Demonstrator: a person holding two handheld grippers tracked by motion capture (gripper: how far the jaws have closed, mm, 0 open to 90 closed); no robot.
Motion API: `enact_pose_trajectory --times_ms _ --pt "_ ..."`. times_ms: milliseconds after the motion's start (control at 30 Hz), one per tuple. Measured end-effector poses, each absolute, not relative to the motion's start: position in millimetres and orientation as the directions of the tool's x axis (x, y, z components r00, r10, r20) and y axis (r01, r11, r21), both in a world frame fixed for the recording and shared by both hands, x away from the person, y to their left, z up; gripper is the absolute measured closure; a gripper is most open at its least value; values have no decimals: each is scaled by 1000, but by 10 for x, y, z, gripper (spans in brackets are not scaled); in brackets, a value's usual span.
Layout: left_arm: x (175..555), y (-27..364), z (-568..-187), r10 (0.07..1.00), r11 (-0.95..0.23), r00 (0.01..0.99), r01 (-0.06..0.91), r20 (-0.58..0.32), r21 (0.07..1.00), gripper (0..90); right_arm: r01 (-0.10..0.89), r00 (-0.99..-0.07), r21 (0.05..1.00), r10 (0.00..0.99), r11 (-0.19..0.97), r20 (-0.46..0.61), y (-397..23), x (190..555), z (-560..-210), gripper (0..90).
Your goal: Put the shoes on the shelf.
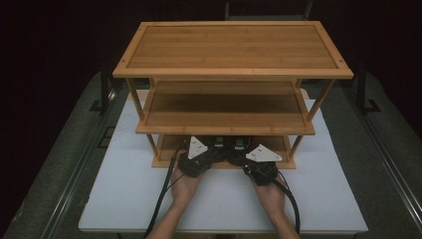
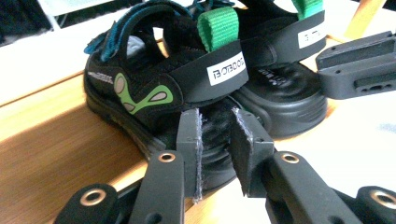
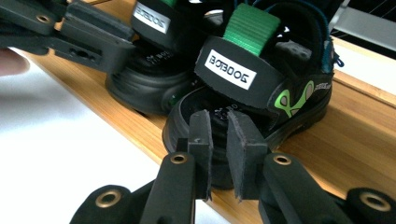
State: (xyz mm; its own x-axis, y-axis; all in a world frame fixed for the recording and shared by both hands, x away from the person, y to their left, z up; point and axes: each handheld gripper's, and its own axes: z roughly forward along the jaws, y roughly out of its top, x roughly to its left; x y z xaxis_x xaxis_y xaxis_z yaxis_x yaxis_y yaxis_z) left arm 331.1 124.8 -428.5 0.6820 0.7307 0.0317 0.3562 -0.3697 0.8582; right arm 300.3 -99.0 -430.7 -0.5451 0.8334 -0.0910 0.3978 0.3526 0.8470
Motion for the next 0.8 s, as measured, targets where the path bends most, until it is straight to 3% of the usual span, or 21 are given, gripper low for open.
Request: enact_pose_trajectory --times_ms 233,333,800 --pt "3337 1235 -4311 721 -375 692 360 25 854 760 387 -536 850 838 356 -107 -970 3024 -4322 820" --pt "3312 1226 -4310 722 -366 692 374 7 852 783 377 -533 851 837 366 -124 -967 2999 -4324 896" --pt "3218 1196 -4385 698 -392 716 372 9 841 811 418 -554 829 827 371 -91 -993 2873 -4370 899"
